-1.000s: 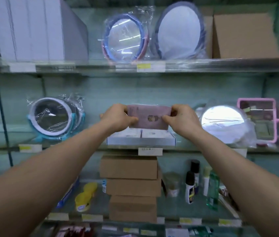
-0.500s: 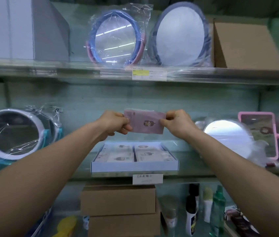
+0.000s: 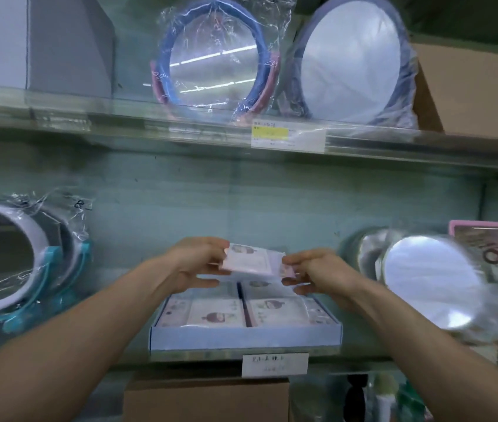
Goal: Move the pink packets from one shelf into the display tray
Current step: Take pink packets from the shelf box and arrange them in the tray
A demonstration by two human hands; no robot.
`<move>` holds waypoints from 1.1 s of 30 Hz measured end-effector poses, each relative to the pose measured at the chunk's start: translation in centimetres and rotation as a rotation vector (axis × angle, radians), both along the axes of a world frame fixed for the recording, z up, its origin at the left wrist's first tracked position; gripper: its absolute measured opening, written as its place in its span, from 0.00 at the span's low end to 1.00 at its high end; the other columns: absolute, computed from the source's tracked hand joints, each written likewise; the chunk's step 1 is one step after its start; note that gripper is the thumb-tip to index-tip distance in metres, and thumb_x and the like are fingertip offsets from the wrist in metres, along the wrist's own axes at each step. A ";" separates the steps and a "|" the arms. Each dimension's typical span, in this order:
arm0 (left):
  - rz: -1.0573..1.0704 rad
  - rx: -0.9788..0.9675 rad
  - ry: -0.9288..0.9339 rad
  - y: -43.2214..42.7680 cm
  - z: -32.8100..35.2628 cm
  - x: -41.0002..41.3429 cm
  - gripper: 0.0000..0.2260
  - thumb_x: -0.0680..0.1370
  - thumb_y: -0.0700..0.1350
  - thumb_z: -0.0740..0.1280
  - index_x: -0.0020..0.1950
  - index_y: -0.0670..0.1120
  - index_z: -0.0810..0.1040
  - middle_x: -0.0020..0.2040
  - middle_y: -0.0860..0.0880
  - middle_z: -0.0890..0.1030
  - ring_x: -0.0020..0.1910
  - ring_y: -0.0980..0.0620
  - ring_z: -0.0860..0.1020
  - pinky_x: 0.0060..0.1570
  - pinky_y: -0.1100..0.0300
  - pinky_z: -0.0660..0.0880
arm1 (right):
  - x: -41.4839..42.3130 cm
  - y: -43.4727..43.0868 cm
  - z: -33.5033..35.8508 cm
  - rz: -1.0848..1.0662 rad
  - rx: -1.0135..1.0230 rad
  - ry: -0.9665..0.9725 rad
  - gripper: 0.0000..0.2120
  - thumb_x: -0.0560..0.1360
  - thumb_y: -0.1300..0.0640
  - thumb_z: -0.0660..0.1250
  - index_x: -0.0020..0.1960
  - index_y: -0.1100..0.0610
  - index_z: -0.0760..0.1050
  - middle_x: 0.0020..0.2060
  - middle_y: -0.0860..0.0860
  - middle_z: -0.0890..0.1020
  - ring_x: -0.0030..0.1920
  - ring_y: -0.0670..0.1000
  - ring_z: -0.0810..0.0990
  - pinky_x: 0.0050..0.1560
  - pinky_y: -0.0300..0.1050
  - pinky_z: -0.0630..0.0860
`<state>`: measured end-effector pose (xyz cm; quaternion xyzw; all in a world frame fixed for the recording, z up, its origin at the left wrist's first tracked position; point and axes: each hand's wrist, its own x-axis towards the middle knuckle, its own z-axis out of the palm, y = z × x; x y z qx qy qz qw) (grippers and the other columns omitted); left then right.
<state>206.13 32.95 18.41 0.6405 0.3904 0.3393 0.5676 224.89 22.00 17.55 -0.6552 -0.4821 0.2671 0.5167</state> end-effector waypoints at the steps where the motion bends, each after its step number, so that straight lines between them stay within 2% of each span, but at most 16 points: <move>1: 0.005 0.010 -0.017 0.3 -0.3 0.3 0.15 0.77 0.34 0.62 0.62 0.47 0.74 0.42 0.47 0.80 0.39 0.49 0.79 0.52 0.50 0.76 | 0.3 0.3 -0.3 -0.006 0.002 0.033 0.15 0.79 0.69 0.55 0.55 0.62 0.78 0.50 0.58 0.82 0.42 0.51 0.82 0.43 0.41 0.79; 3: 0.008 0.013 -0.035 0.7 -0.6 0.8 0.22 0.76 0.30 0.62 0.68 0.47 0.69 0.43 0.45 0.80 0.38 0.49 0.78 0.48 0.50 0.77 | 0.8 0.7 -0.7 -0.012 0.019 0.055 0.14 0.79 0.70 0.56 0.55 0.63 0.79 0.49 0.58 0.81 0.42 0.52 0.79 0.43 0.42 0.80; 5: 0.003 0.022 -0.022 1.0 -0.8 1.2 0.23 0.76 0.30 0.61 0.69 0.45 0.69 0.45 0.44 0.81 0.39 0.48 0.79 0.47 0.51 0.77 | 1.3 0.9 -0.9 -0.002 0.045 0.041 0.10 0.78 0.68 0.61 0.54 0.62 0.79 0.45 0.57 0.81 0.38 0.51 0.77 0.37 0.39 0.79; 7: -0.016 0.046 0.020 1.2 -0.8 1.7 0.19 0.76 0.30 0.61 0.64 0.43 0.75 0.47 0.44 0.82 0.40 0.48 0.79 0.48 0.53 0.77 | 2.0 1.1 -0.9 0.003 0.058 0.031 0.08 0.77 0.68 0.64 0.53 0.61 0.78 0.41 0.55 0.79 0.35 0.50 0.75 0.35 0.38 0.77; 9: -0.025 0.059 0.032 1.3 -0.9 2.2 0.16 0.76 0.30 0.60 0.58 0.45 0.79 0.45 0.46 0.82 0.39 0.50 0.79 0.42 0.57 0.77 | 2.6 1.2 -0.8 -0.002 0.063 0.010 0.09 0.76 0.70 0.64 0.54 0.62 0.78 0.39 0.55 0.79 0.35 0.50 0.75 0.35 0.37 0.77; 14: 0.011 0.051 0.013 1.5 -0.5 3.5 0.10 0.77 0.32 0.62 0.51 0.43 0.79 0.40 0.45 0.82 0.28 0.53 0.80 0.28 0.62 0.75 | 3.6 1.1 -0.2 0.007 0.071 -0.018 0.11 0.75 0.70 0.64 0.56 0.61 0.77 0.37 0.52 0.77 0.33 0.47 0.74 0.30 0.33 0.75; 16: 0.031 0.030 -0.041 1.4 -0.1 4.1 0.07 0.77 0.31 0.62 0.48 0.40 0.78 0.40 0.42 0.81 0.29 0.51 0.80 0.24 0.61 0.76 | 3.7 1.2 0.4 0.001 0.073 -0.003 0.12 0.74 0.68 0.67 0.56 0.59 0.77 0.37 0.50 0.78 0.32 0.44 0.75 0.28 0.33 0.74; 18: 0.061 0.030 -0.070 1.4 0.5 4.6 0.05 0.77 0.31 0.64 0.48 0.39 0.77 0.43 0.40 0.81 0.34 0.49 0.79 0.26 0.59 0.79 | 3.7 1.5 1.0 0.012 0.057 0.019 0.11 0.75 0.66 0.68 0.56 0.58 0.77 0.38 0.50 0.79 0.32 0.44 0.75 0.27 0.34 0.72; 20: 0.084 0.056 -0.025 1.6 0.8 4.8 0.05 0.76 0.32 0.66 0.48 0.39 0.77 0.45 0.40 0.79 0.38 0.48 0.78 0.30 0.57 0.81 | 3.6 1.9 1.3 0.006 0.034 0.032 0.10 0.75 0.68 0.66 0.55 0.61 0.77 0.37 0.52 0.79 0.31 0.46 0.76 0.27 0.35 0.71; 23: 0.087 0.071 0.122 2.0 0.7 4.5 0.04 0.76 0.35 0.66 0.47 0.41 0.78 0.41 0.43 0.79 0.37 0.50 0.77 0.41 0.56 0.80 | 3.7 2.9 1.0 -0.063 -0.016 -0.033 0.12 0.74 0.72 0.64 0.56 0.67 0.78 0.34 0.55 0.78 0.29 0.47 0.74 0.29 0.37 0.71; 24: 0.075 0.045 0.152 2.0 0.6 4.4 0.03 0.77 0.36 0.65 0.47 0.41 0.78 0.42 0.44 0.80 0.37 0.50 0.77 0.45 0.54 0.78 | 3.7 3.1 0.7 -0.081 -0.040 -0.078 0.13 0.74 0.72 0.64 0.57 0.70 0.77 0.35 0.59 0.79 0.30 0.48 0.73 0.30 0.38 0.71; 26: 0.044 -0.007 0.188 1.9 0.3 4.5 0.04 0.79 0.38 0.62 0.46 0.42 0.75 0.45 0.44 0.81 0.41 0.49 0.79 0.51 0.53 0.74 | 3.9 3.6 0.2 -0.104 -0.067 -0.174 0.15 0.73 0.73 0.64 0.59 0.74 0.75 0.47 0.69 0.81 0.32 0.49 0.70 0.31 0.38 0.68; 28: 0.037 0.006 0.243 1.9 0.1 4.8 0.04 0.80 0.40 0.60 0.49 0.42 0.74 0.48 0.44 0.81 0.48 0.47 0.79 0.54 0.53 0.72 | 4.0 4.1 -0.2 -0.124 -0.081 -0.252 0.16 0.72 0.73 0.64 0.60 0.73 0.75 0.54 0.67 0.80 0.37 0.49 0.74 0.34 0.37 0.71; 30: 0.057 0.062 0.292 2.0 -0.1 5.0 0.05 0.80 0.41 0.61 0.51 0.42 0.75 0.52 0.44 0.80 0.52 0.48 0.78 0.55 0.53 0.73 | 4.1 4.5 -0.6 -0.160 -0.108 -0.324 0.15 0.72 0.72 0.65 0.58 0.71 0.77 0.55 0.63 0.81 0.48 0.54 0.81 0.48 0.44 0.79; 31: 0.066 0.093 0.314 2.0 -0.1 5.0 0.06 0.80 0.42 0.62 0.53 0.41 0.76 0.54 0.44 0.80 0.53 0.49 0.78 0.56 0.53 0.73 | 4.3 4.8 -0.8 -0.181 -0.125 -0.361 0.15 0.72 0.71 0.65 0.58 0.70 0.78 0.57 0.63 0.80 0.55 0.57 0.80 0.56 0.48 0.78; 33: 0.082 0.139 0.353 2.2 -0.2 4.8 0.10 0.79 0.42 0.63 0.58 0.40 0.76 0.57 0.45 0.80 0.54 0.50 0.77 0.56 0.52 0.74 | 4.6 5.2 -1.3 -0.199 -0.163 -0.426 0.15 0.71 0.71 0.64 0.57 0.69 0.78 0.57 0.62 0.80 0.58 0.59 0.79 0.61 0.51 0.76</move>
